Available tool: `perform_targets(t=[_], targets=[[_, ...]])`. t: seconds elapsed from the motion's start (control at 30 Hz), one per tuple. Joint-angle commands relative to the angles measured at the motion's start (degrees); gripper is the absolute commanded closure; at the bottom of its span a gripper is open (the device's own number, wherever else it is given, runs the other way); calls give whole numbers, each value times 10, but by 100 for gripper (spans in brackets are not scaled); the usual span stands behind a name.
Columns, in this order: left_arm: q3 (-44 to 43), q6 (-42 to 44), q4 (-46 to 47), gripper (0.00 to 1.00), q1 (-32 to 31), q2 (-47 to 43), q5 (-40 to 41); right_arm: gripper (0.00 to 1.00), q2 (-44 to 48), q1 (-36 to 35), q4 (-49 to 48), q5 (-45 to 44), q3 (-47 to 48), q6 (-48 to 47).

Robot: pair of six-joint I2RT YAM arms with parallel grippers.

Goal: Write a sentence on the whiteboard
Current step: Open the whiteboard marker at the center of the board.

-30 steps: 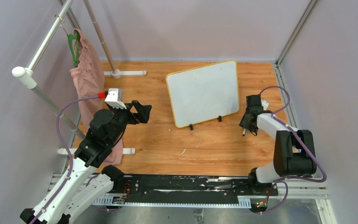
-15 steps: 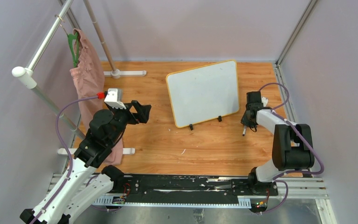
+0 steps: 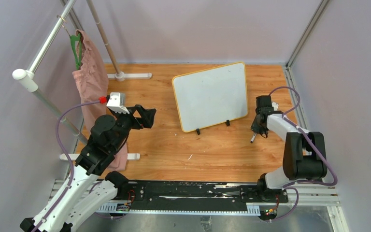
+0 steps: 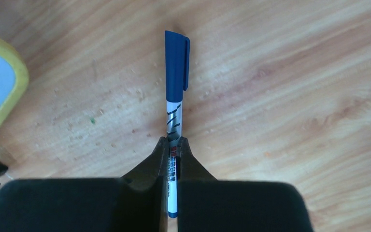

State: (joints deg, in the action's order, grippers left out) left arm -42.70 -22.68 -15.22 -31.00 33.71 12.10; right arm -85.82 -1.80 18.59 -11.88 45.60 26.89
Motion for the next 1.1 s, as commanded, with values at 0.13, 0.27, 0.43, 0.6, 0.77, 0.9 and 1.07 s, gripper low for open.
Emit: perform_targets(t=[0.13, 0.27, 0.43, 0.6, 0.77, 0.9, 1.07], targets=[[0, 9, 8, 0, -6, -5, 9, 100, 89, 6, 76, -16, -20, -9], [0, 10, 6, 0, -6, -5, 11, 100, 145, -9, 104, -23, -17, -10], [0, 11, 6, 0, -6, 0, 10, 100, 229, -75, 156, -46, 18, -11], [-3, 12, 4, 1, -6, 6, 14, 100, 320, -167, 164, -21, 59, -16], [9, 9, 32, 0, -6, 9, -6, 100, 405, -277, 52, 78, 48, -61], [53, -14, 118, 1, -6, 0, -90, 100, 420, -329, -7, 180, 47, -76], [65, -110, 231, 0, -6, 12, -226, 100, 410, -401, -65, 236, 46, -96]])
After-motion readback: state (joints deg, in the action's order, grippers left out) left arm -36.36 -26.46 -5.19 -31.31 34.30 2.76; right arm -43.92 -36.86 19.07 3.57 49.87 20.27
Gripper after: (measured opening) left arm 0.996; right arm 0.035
